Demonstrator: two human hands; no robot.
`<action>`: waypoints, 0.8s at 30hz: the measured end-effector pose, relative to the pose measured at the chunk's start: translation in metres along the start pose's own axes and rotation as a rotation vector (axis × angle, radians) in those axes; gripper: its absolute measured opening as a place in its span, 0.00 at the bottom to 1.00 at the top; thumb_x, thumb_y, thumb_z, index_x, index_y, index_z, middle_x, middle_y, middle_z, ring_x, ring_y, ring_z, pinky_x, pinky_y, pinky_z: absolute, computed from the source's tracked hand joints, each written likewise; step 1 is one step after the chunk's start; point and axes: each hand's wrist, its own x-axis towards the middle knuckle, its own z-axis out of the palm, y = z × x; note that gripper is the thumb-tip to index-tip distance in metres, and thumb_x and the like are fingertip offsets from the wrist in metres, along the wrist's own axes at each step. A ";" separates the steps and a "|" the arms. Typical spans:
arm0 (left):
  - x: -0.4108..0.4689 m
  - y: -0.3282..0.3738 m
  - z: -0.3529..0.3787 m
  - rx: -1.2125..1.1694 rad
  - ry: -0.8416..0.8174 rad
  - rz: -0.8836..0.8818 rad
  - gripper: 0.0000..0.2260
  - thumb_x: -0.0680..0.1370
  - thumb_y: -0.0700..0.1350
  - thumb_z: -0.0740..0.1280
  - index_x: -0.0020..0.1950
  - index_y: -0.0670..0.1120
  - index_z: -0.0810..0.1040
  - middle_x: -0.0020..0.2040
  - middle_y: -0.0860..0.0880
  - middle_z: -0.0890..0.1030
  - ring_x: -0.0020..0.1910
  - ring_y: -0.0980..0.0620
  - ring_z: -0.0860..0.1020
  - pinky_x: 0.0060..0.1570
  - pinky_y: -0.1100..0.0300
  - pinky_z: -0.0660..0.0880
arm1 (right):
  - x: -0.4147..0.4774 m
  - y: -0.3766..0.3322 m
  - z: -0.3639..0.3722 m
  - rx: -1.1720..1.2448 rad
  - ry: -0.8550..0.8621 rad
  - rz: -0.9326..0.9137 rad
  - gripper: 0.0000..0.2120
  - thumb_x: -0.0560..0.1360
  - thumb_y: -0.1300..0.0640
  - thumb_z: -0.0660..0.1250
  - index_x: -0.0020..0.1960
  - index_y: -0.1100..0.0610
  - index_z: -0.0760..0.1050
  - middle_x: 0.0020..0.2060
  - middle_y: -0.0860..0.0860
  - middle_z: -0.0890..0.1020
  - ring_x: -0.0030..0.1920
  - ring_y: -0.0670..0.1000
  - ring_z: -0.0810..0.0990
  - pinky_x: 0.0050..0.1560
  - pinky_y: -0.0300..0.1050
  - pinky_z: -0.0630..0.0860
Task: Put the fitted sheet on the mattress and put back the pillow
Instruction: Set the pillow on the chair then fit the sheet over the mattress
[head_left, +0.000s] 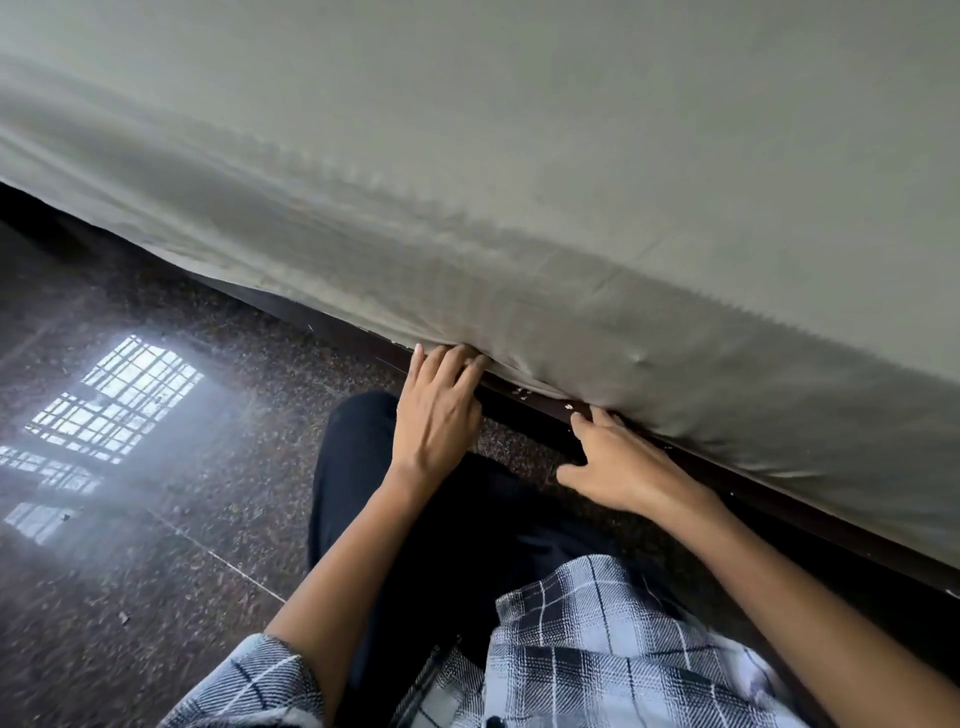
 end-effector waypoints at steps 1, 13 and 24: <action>-0.001 0.000 0.002 0.018 0.004 0.000 0.21 0.68 0.40 0.62 0.61 0.45 0.76 0.57 0.47 0.76 0.58 0.45 0.72 0.69 0.46 0.60 | -0.003 -0.002 0.000 -0.012 0.012 -0.013 0.33 0.75 0.49 0.62 0.75 0.61 0.55 0.74 0.58 0.60 0.73 0.55 0.60 0.72 0.48 0.57; 0.011 -0.001 0.006 0.034 0.123 0.009 0.11 0.69 0.40 0.66 0.48 0.48 0.83 0.47 0.50 0.80 0.48 0.46 0.78 0.61 0.55 0.67 | 0.010 -0.026 0.012 0.013 0.339 -0.169 0.20 0.71 0.58 0.61 0.62 0.63 0.71 0.60 0.56 0.75 0.62 0.57 0.72 0.63 0.46 0.66; 0.000 0.016 0.009 -0.040 0.103 0.043 0.14 0.69 0.43 0.60 0.51 0.45 0.80 0.52 0.48 0.80 0.52 0.47 0.78 0.58 0.57 0.66 | 0.037 -0.045 0.057 -0.048 0.393 -0.065 0.47 0.45 0.48 0.66 0.65 0.57 0.69 0.56 0.61 0.77 0.58 0.60 0.74 0.59 0.53 0.59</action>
